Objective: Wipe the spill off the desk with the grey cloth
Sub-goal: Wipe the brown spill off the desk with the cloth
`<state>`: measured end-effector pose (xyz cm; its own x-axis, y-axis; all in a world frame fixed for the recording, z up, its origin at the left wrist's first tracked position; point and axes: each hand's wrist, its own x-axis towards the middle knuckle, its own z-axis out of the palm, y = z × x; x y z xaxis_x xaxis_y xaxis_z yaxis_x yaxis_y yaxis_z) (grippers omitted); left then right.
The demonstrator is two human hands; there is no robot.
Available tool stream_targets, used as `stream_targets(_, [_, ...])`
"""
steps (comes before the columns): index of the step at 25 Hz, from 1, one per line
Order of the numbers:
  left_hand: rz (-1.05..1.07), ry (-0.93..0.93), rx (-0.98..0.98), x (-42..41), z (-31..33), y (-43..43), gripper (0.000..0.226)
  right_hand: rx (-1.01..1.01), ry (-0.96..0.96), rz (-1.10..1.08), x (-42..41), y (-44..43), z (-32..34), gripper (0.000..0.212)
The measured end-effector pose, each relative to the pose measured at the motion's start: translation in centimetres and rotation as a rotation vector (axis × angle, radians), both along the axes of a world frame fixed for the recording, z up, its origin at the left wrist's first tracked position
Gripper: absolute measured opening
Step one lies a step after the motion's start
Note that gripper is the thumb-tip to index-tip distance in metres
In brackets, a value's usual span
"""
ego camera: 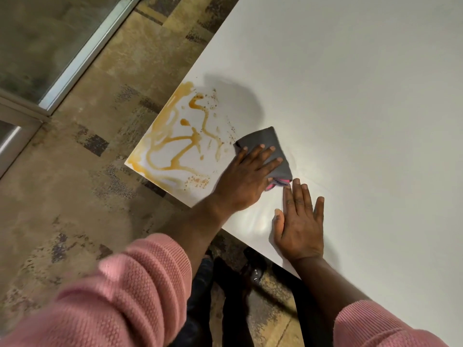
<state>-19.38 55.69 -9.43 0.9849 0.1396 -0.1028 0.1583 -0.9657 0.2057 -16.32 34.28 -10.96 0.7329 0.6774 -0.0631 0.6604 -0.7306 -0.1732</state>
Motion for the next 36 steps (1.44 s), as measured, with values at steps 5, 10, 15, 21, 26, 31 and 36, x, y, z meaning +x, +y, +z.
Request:
stream_targets(5, [0.249,0.042,-0.024,-12.0,0.3,-6.1,0.058,-0.017,0.053,-0.014,0.0,0.2,0.7,0.068])
stream_targets(10, [0.242,0.080,0.003,-9.6,0.9,-4.0,0.060,-0.035,0.085,-0.021,0.0,0.2,0.8,0.068])
stream_targets(15, [0.356,0.050,-0.035,-3.8,1.0,0.5,0.064,-0.026,0.066,-0.023,0.1,-0.2,-0.1,0.069])
stream_targets(21, [0.380,0.092,-0.079,-14.9,1.5,-6.2,0.059,-0.039,0.079,-0.022,0.0,-0.1,-0.2,0.068])
stream_targets(26, [0.443,0.139,-0.087,-10.9,2.4,-2.5,0.076,-0.004,0.090,0.093,0.5,3.6,1.4,0.067])
stream_targets(31, [0.578,0.096,-0.091,-8.7,1.2,-0.7,0.078,0.014,0.080,0.109,0.7,7.1,-0.2,0.067])
stream_targets(36, [0.568,0.067,-0.086,-11.3,0.0,-4.7,0.081,0.018,0.054,0.098,0.6,6.9,-0.2,0.068])
